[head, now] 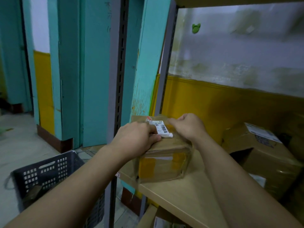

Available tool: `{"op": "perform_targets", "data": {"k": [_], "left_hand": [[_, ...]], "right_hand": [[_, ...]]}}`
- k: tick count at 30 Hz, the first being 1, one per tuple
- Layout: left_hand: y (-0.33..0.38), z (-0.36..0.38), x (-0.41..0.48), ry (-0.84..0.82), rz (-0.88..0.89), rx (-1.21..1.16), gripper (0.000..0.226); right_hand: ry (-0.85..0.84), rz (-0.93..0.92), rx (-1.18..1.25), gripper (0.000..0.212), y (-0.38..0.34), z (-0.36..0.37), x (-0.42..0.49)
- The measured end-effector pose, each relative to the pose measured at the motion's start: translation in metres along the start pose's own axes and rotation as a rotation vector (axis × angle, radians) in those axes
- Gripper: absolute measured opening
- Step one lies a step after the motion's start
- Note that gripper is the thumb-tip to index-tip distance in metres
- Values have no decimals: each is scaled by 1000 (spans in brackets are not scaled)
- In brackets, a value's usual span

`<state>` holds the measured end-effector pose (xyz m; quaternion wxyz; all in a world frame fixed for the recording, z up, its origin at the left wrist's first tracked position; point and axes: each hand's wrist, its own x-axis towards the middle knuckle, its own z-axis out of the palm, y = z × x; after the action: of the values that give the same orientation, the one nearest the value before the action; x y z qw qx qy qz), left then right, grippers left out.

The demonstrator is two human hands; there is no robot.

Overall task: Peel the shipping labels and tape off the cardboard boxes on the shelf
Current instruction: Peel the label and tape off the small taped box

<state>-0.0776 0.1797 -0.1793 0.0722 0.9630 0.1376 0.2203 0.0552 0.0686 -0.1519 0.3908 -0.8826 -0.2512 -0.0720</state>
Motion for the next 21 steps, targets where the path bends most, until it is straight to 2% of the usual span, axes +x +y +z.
{"op": "perform_targets", "data": {"k": [4,6,12,13,16,21], "left_hand": [[0,0,0,-5,-2,11,30],[-1,-1,1,-2,2,20,32],[-2,-2,3,-31,13,38,33],[-3,-2,4,-24,13,40,31],[-6,0,6,27,1,19,24],[-12,4,14,74,-6,-51,17]], "right_hand": [[-41,-33,-332,59,-9,10,0],[-6,-50,-411,45,-11,12,4],[31,-81,-325,9,-1,13,9],[43,-97,-315,9,0,13,7],[22,-155,-226,37,5,13,5],[-81,-275,-148,38,6,10,0]]}}
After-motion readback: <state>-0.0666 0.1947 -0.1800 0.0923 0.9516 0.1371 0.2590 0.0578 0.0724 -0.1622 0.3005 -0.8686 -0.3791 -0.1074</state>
